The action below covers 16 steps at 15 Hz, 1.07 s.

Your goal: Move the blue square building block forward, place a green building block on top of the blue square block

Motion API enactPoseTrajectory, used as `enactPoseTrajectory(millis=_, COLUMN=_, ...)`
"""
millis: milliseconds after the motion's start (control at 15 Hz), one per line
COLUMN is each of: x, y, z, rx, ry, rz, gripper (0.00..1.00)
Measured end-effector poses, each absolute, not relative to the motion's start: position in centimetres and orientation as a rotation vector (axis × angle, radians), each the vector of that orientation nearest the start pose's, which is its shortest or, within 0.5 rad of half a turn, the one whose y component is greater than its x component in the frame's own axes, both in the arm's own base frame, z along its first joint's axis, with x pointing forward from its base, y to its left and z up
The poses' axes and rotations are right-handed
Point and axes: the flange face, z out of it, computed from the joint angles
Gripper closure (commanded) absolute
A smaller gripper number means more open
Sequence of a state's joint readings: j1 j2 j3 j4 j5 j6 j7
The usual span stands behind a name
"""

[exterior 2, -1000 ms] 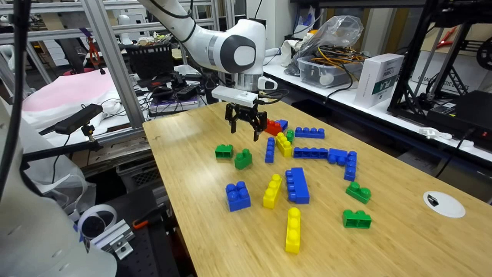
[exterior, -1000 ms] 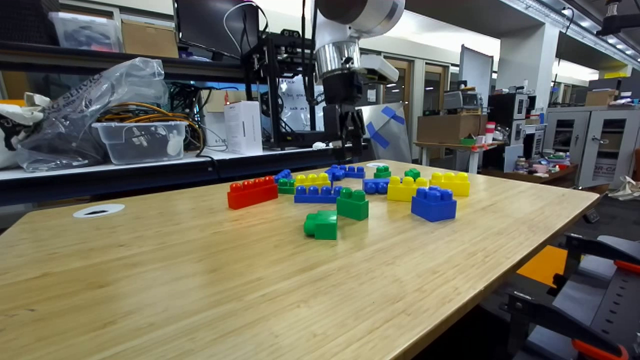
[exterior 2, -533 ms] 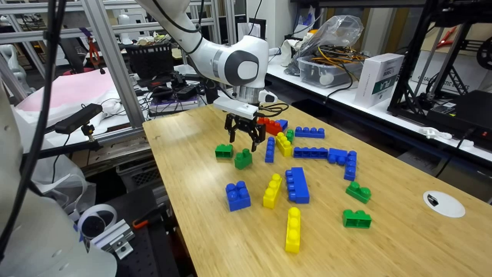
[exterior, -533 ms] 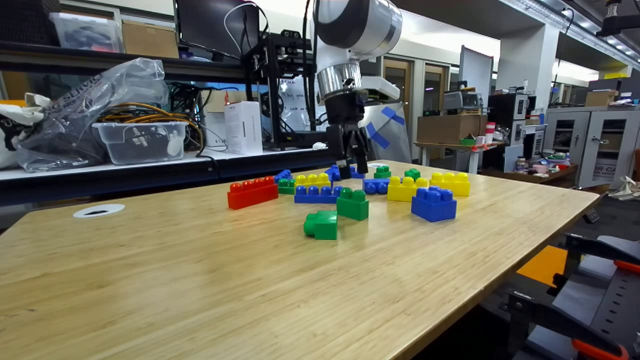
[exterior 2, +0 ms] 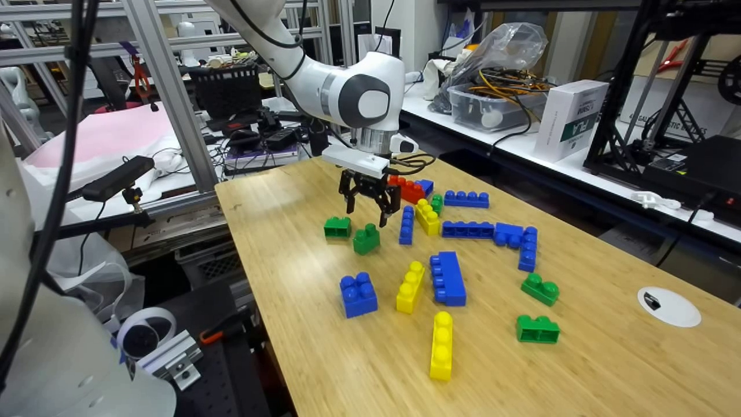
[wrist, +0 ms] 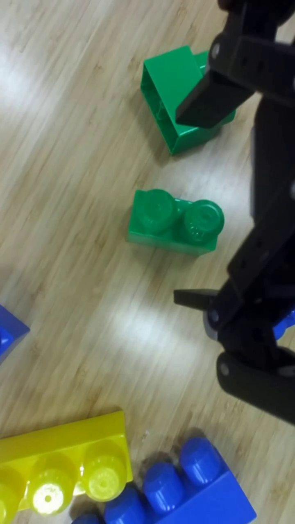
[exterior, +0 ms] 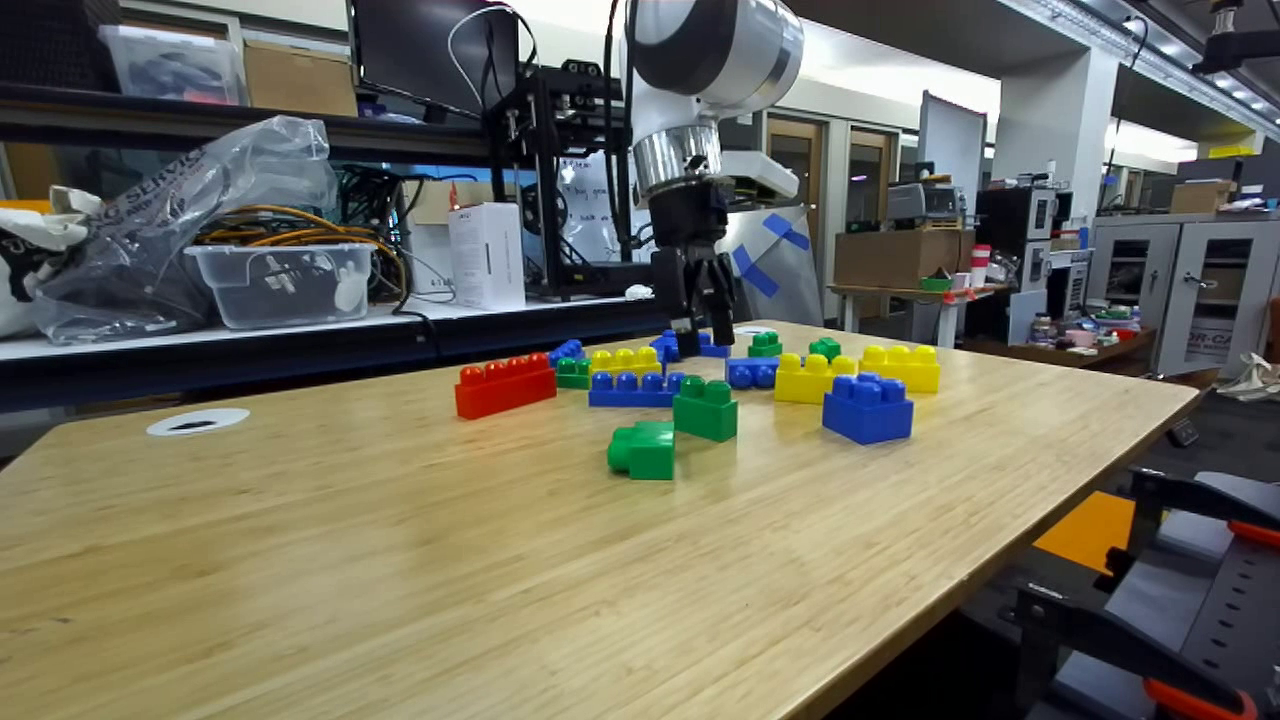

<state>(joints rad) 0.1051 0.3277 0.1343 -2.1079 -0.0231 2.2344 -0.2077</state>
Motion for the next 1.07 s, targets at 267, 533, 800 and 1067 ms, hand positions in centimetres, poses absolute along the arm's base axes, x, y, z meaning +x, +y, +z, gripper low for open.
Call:
enactPoseTrajectory(millis=267, x=54.1, y=13.1, z=24.5, rx=-3.021, ry=-0.709, rz=0.313, gripper=0.00)
enactPoseTrajectory(millis=533, x=54.2, y=12.5, z=23.8, rx=-3.024, ry=-0.692, rz=0.323, gripper=0.00)
enactPoseTrajectory(millis=800, x=54.2, y=12.3, z=22.7, rx=-3.022, ry=-0.685, rz=0.330, gripper=0.00)
enactPoseTrajectory(millis=1067, x=54.3, y=12.7, z=21.8, rx=-3.019, ry=-0.687, rz=0.310, gripper=0.00)
